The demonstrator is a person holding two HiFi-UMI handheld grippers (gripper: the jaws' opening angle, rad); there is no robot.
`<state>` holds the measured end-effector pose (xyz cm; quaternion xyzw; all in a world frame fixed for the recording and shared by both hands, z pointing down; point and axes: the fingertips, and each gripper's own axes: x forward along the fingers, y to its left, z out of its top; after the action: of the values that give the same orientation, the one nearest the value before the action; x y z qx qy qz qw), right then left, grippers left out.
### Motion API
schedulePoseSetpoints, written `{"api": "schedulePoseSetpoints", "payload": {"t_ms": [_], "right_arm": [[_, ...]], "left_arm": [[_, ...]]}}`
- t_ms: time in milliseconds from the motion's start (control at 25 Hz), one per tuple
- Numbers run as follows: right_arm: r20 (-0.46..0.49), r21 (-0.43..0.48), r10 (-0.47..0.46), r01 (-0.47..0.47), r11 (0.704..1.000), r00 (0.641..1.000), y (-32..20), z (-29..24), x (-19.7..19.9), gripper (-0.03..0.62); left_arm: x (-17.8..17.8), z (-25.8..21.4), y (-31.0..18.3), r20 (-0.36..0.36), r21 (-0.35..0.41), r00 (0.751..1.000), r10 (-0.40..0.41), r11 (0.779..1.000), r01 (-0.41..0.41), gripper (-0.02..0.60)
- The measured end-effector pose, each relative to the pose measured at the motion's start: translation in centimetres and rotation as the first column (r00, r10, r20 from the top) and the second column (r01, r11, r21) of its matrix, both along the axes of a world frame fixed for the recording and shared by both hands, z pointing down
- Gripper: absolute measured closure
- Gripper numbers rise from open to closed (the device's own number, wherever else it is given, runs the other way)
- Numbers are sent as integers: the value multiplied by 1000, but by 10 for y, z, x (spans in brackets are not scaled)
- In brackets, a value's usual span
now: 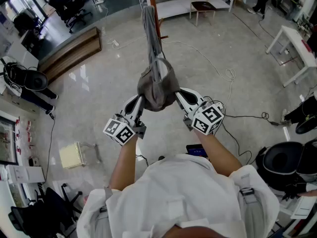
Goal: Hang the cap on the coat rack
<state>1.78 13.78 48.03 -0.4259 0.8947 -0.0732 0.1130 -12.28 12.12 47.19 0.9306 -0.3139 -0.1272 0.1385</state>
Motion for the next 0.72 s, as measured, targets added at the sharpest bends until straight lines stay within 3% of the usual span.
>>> {"api": "schedulePoseSetpoints", "payload": {"t_ms": [400, 720], "right_arm": [[-23, 26, 2, -1, 1000, 1000, -8, -4, 5, 566], [-11, -2, -19, 19, 1000, 1000, -9, -3, 2, 566]], "left_arm": [[5, 0, -5, -29, 30, 1000, -5, 1000, 6, 563], [1, 1, -3, -20, 4, 1000, -24, 1000, 24, 563]]}}
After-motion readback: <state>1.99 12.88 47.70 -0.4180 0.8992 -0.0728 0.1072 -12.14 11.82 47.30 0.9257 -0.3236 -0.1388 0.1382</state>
